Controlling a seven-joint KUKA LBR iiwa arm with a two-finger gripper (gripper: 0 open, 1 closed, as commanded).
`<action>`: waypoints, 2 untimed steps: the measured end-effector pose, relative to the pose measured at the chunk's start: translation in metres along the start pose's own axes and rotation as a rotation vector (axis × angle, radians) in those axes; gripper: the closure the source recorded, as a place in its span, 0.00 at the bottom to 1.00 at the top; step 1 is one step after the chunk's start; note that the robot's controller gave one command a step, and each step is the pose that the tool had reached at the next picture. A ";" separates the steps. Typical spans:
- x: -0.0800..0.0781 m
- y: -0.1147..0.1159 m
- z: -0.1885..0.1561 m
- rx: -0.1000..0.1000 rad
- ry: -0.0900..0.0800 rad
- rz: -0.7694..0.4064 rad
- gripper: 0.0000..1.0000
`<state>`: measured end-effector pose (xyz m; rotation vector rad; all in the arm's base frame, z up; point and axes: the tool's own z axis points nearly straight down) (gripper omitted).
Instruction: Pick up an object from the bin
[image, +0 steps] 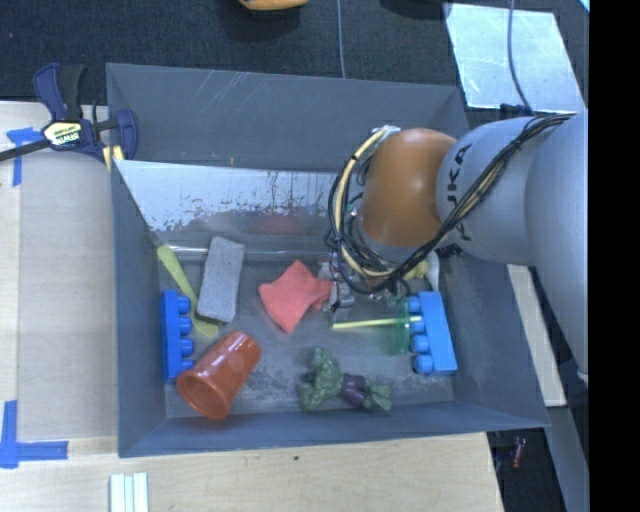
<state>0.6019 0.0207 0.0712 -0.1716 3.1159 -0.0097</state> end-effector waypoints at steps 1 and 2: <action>0.021 -0.003 -0.036 -0.001 0.008 -0.071 1.00; 0.005 0.010 -0.111 0.000 0.002 -0.017 1.00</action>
Offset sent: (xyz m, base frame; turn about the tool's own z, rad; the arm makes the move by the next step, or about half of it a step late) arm 0.0088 0.0299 0.1736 0.0933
